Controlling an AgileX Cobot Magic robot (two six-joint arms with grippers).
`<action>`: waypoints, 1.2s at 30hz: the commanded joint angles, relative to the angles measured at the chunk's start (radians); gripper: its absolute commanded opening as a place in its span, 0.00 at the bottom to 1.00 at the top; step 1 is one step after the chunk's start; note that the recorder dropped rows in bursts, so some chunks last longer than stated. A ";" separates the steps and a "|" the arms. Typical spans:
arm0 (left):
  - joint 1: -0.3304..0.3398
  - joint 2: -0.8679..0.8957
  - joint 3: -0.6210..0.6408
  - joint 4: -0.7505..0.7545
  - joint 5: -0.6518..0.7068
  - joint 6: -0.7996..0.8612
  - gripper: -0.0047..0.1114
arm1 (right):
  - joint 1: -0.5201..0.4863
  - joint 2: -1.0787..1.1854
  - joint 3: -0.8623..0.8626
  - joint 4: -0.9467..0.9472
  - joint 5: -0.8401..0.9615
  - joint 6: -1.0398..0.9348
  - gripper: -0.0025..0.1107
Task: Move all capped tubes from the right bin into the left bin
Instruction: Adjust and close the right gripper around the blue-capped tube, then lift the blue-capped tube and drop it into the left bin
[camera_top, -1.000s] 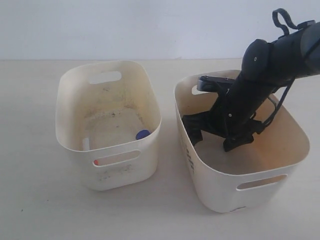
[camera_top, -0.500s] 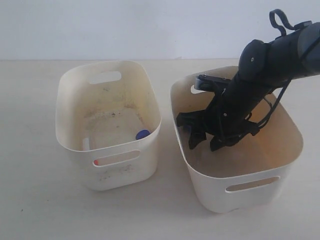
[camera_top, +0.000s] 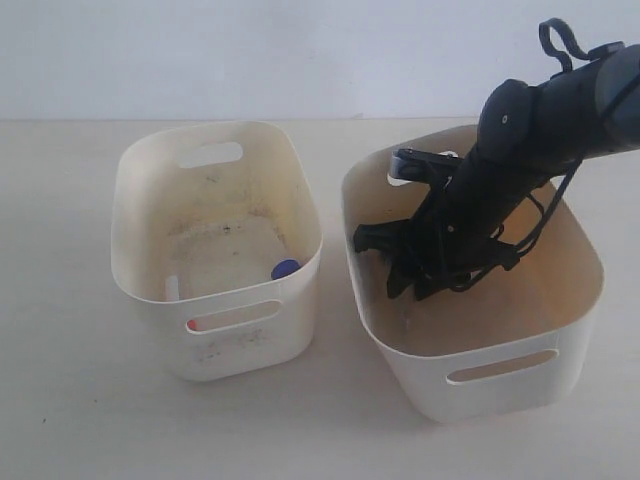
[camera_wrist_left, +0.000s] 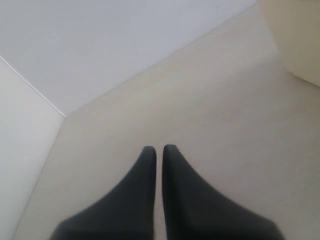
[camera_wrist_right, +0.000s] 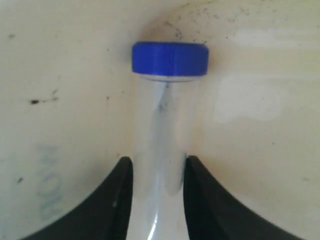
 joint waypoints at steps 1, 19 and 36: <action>-0.001 0.004 -0.004 -0.003 -0.005 -0.001 0.08 | -0.002 0.012 0.005 -0.026 -0.024 -0.004 0.26; -0.001 0.004 -0.004 -0.003 -0.005 -0.001 0.08 | -0.002 0.012 0.005 -0.010 -0.058 -0.010 0.11; -0.001 0.004 -0.004 -0.003 -0.005 -0.001 0.08 | -0.002 -0.087 0.005 -0.010 -0.046 0.009 0.02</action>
